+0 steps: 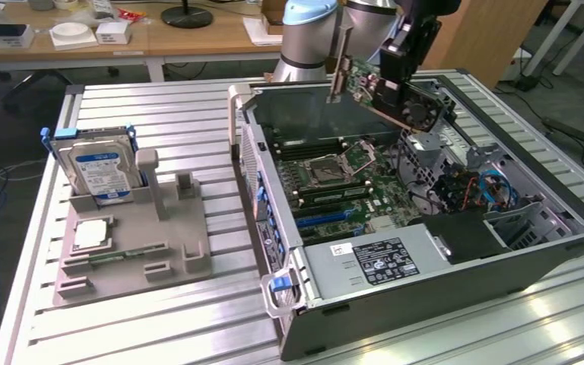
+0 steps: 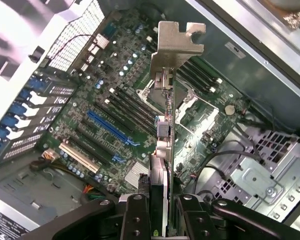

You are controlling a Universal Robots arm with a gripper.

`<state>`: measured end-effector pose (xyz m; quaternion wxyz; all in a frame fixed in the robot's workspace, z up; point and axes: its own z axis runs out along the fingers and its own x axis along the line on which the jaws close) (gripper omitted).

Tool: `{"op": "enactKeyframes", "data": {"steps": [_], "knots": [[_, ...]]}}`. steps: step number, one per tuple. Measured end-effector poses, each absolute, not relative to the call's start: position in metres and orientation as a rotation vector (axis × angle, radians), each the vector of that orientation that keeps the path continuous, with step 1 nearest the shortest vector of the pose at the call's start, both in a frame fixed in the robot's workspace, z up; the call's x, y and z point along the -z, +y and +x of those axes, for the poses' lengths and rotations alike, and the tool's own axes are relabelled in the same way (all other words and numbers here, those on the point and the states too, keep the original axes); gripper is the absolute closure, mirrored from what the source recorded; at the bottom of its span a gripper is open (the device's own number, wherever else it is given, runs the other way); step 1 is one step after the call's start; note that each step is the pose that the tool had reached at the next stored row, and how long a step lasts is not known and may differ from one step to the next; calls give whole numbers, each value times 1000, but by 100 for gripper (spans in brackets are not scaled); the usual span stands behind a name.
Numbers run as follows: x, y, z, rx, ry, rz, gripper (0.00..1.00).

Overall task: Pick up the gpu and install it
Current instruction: 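Insert the gpu into the slot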

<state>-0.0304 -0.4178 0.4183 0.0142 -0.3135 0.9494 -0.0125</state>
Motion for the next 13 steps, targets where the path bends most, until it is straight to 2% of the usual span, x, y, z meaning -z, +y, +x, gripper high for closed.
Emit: {"op": "enactKeyframes", "data": {"steps": [13], "knots": [[-418,-418,-30,35,2864,-1215,73]]}}
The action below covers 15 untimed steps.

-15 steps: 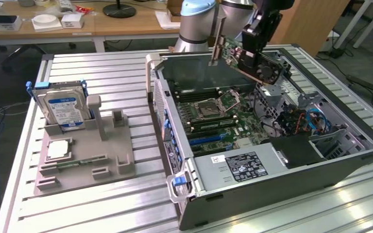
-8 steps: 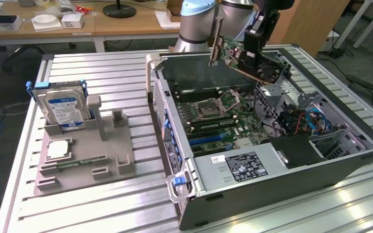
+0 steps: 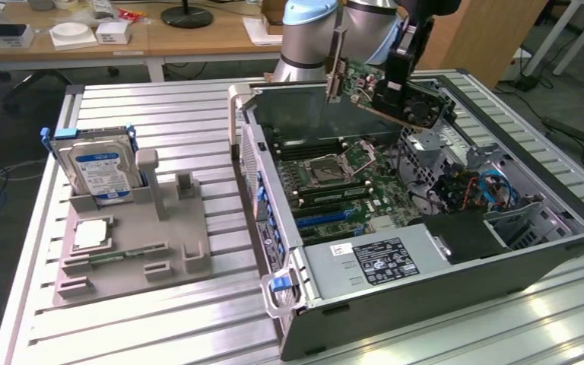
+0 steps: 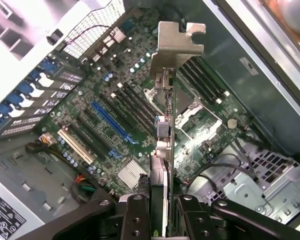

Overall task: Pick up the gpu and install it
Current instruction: 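Insert the gpu into the slot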

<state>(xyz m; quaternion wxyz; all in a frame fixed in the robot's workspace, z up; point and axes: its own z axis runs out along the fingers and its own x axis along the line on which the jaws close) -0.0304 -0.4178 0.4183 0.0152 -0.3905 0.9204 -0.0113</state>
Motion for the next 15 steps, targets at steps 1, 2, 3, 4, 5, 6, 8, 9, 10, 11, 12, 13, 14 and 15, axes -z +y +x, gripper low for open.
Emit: {"op": "enactKeyframes", "data": {"steps": [1,2,3,4,5,6,8,9,10,11,12,13,14,15], "knots": [[-418,-418,-30,35,2856,-1233,73],[-418,-418,-30,34,2848,-1251,73],[-418,-418,-30,34,2840,-1268,73],[-418,-418,-30,34,2833,-1285,73],[-418,-418,-30,34,2825,-1302,73],[-418,-418,-30,33,2817,-1319,73],[-418,-418,-30,33,2800,-1354,73],[-418,-418,-30,32,2791,-1371,73],[-418,-418,-30,32,2783,-1388,73],[-418,-418,-30,32,2774,-1404,73],[-418,-418,-30,32,2766,-1421,73],[-418,-418,-30,31,2757,-1438,73],[-418,-418,-30,31,2748,-1455,73],[-418,-418,-30,31,2739,-1472,73]]}}
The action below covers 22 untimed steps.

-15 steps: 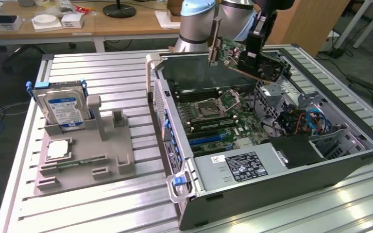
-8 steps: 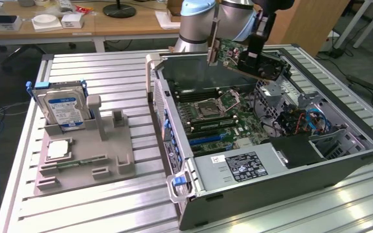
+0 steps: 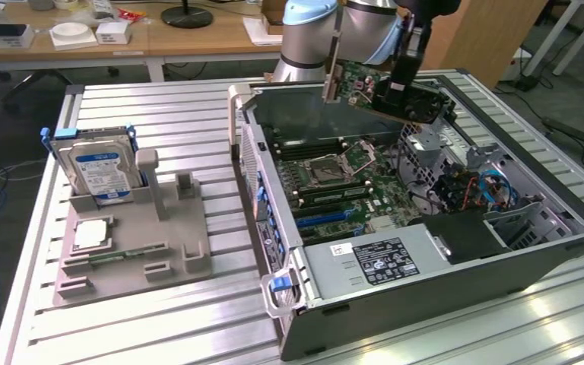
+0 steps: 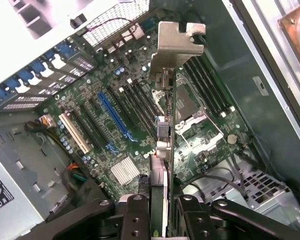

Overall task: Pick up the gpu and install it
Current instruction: 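Insert the gpu into the slot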

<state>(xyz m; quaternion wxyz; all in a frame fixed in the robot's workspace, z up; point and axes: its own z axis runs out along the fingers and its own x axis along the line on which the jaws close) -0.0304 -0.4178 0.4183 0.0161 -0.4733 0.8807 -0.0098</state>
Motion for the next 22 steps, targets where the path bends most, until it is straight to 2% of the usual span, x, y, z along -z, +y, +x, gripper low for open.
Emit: {"op": "enactKeyframes", "data": {"steps": [22], "knots": [[-418,-418,-30,24,2516,-1823,73]]}}
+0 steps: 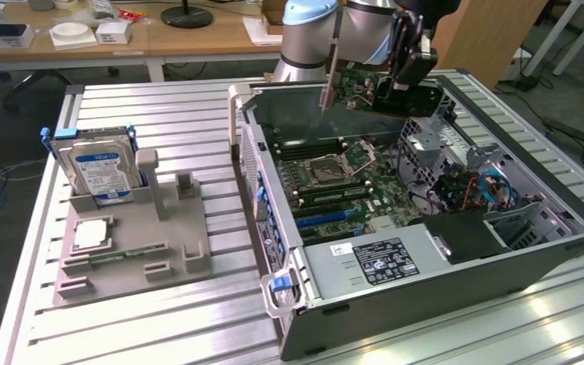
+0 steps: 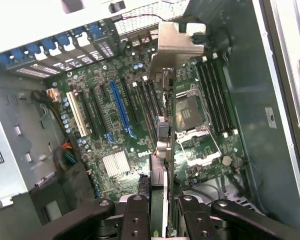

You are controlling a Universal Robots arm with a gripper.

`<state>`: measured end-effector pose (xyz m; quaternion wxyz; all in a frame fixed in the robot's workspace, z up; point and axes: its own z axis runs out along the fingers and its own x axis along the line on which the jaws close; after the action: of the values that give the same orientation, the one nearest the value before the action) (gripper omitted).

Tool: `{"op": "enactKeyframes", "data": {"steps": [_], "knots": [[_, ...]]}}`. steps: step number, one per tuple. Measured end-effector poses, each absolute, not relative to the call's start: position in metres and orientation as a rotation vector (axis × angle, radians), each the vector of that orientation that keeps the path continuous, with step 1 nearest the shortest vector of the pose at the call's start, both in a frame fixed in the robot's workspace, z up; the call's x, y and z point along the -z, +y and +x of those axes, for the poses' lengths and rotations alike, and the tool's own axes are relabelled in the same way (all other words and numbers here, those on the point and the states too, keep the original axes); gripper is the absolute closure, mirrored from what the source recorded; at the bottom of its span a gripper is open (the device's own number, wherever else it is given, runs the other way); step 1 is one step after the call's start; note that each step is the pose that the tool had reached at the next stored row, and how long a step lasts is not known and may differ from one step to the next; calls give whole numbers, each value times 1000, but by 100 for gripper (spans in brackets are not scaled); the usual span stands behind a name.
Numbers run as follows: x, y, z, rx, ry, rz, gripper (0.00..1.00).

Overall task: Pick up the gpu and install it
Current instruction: 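Insert the gpu into the slot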

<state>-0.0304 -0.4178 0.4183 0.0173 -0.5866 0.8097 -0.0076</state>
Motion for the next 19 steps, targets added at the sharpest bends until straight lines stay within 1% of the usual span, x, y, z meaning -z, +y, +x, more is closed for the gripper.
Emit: {"op": "enactKeyframes", "data": {"steps": [19], "knots": [[-418,-418,-30,17,2275,-2114,73]]}}
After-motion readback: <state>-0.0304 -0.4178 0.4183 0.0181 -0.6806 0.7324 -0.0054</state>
